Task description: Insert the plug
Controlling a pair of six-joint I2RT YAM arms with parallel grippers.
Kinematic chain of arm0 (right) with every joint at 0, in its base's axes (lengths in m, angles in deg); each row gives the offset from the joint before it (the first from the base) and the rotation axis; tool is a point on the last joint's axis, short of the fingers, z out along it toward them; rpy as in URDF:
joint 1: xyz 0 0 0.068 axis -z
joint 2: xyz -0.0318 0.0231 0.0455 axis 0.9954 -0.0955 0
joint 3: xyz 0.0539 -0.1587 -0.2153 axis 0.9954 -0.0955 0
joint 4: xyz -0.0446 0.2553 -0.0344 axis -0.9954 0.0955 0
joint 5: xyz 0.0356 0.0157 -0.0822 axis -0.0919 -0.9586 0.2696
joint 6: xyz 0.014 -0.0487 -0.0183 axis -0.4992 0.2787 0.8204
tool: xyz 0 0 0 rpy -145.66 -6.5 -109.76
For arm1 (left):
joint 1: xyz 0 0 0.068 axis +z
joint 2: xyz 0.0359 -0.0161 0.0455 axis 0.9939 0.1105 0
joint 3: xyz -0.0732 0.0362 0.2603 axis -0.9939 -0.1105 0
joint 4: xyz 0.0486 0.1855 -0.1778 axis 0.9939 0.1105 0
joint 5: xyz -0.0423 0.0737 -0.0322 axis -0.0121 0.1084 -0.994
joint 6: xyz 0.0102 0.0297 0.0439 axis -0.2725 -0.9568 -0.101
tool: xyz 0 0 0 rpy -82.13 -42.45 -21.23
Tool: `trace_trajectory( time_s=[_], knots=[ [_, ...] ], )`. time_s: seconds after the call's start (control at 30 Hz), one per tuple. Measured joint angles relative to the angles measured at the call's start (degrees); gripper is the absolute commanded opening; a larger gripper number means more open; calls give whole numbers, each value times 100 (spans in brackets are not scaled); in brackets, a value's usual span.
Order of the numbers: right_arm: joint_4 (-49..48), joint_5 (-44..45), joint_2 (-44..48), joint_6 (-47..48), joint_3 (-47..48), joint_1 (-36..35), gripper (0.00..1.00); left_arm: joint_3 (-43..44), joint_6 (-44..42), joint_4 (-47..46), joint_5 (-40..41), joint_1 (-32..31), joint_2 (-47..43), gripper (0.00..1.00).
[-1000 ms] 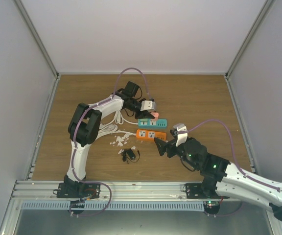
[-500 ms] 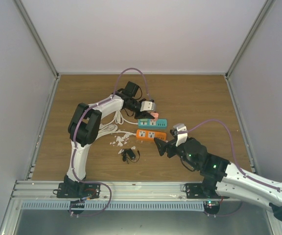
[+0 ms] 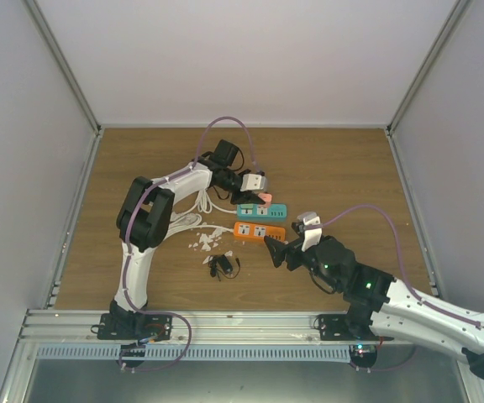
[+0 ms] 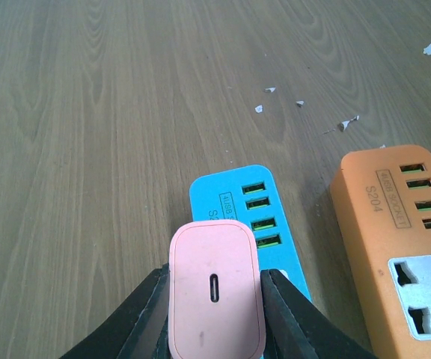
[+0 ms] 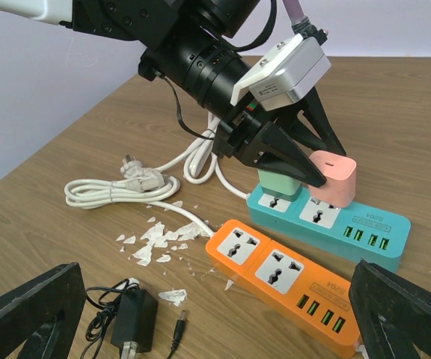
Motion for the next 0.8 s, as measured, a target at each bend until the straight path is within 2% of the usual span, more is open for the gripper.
trace_trajectory(
  time_s=[0.8],
  knots=[
    [0, -2, -37, 0, 0, 0, 100, -496, -33, -151, 199, 22, -221, 0]
  ],
)
